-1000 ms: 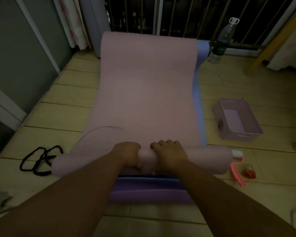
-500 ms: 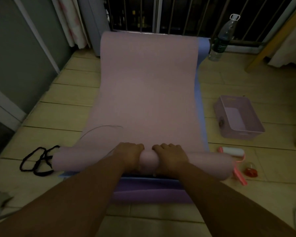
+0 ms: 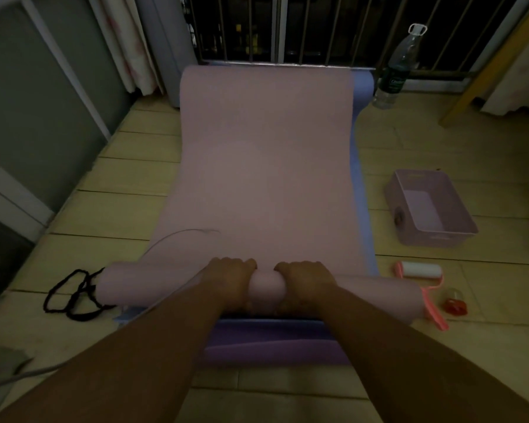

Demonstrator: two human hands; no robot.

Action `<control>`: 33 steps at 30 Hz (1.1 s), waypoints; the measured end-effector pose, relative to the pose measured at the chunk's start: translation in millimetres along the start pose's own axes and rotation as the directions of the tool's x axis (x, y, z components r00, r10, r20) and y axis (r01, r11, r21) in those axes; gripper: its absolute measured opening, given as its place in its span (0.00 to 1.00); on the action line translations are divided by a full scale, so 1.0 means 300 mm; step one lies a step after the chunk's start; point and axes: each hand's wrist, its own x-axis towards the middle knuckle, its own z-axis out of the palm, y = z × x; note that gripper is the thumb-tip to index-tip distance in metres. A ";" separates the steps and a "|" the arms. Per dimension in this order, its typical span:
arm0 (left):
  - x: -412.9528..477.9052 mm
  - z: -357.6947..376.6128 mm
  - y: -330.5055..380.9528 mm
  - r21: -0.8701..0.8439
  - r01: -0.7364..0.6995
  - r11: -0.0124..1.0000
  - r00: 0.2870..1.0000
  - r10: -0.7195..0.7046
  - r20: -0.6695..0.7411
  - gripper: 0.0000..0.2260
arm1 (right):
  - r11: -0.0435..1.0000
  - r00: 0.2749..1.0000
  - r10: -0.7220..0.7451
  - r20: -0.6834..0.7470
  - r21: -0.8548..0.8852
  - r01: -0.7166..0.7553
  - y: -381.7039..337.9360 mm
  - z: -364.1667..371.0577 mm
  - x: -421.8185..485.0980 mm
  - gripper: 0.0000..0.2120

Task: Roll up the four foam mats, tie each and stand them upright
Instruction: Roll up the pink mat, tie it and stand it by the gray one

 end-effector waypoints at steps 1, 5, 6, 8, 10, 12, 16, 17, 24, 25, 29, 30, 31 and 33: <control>0.005 -0.007 -0.001 -0.008 0.021 1.000 1.000 -0.021 0.012 0.31 | 1.000 0.998 -0.021 -0.053 -0.023 0.020 0.003 0.005 -0.007 0.41; 0.027 -0.027 -0.008 -0.095 0.046 0.994 0.996 -0.039 0.077 0.31 | 0.990 0.986 -0.062 -0.152 -0.138 0.041 0.011 0.006 -0.037 0.47; 0.030 -0.026 -0.006 -0.113 0.040 0.993 0.997 -0.032 0.077 0.31 | 0.989 0.988 -0.049 -0.145 -0.148 0.027 0.012 0.006 -0.037 0.47; 0.025 -0.013 0.003 -0.122 0.013 0.992 0.999 -0.009 0.038 0.33 | 0.991 0.989 -0.016 -0.147 -0.135 -0.004 0.011 0.007 -0.034 0.40; 0.014 0.007 0.007 -0.090 -0.014 0.996 0.999 0.010 -0.037 0.39 | 0.996 0.991 0.022 -0.134 -0.084 -0.034 0.010 0.005 -0.029 0.33; 0.003 0.019 0.011 -0.020 -0.030 0.999 0.995 0.028 -0.091 0.41 | 0.998 0.995 0.053 -0.082 -0.028 -0.055 0.012 0.003 -0.023 0.31; 0.007 -0.006 0.017 0.008 -0.003 1.000 0.999 0.003 -0.051 0.34 | 1.000 0.999 0.023 -0.045 -0.019 -0.024 0.014 0.013 -0.010 0.37; 0.010 -0.015 0.016 -0.008 0.010 1.000 1.000 -0.010 -0.016 0.33 | 0.999 0.998 -0.003 -0.069 -0.042 0.000 0.014 0.019 -0.012 0.42; 0.018 -0.041 0.000 -0.153 0.003 0.988 0.998 0.007 0.063 0.32 | 0.995 0.987 -0.017 -0.162 -0.096 0.002 -0.003 0.014 -0.016 0.37; 0.014 -0.037 0.001 -0.156 -0.011 0.988 0.999 0.018 0.038 0.34 | 0.997 0.991 0.003 -0.136 -0.077 -0.014 -0.003 0.006 -0.012 0.33; 0.007 -0.016 0.010 -0.033 -0.058 0.998 0.997 0.056 -0.052 0.38 | 0.996 0.998 0.059 0.026 0.062 -0.061 0.016 -0.011 0.006 0.31; 0.009 -0.015 0.014 -0.018 -0.047 0.999 0.998 0.047 -0.038 0.36 | 0.997 0.998 0.049 0.041 0.059 -0.051 0.019 -0.006 0.007 0.33; 0.013 -0.017 0.018 -0.017 -0.029 0.999 0.999 0.028 -0.018 0.34 | 0.999 0.999 0.034 0.035 0.033 -0.035 0.020 0.002 0.007 0.36; 0.020 -0.025 0.018 -0.044 0.003 0.999 1.000 -0.002 0.020 0.31 | 0.999 0.999 -0.014 -0.039 -0.038 0.012 0.017 0.017 0.003 0.43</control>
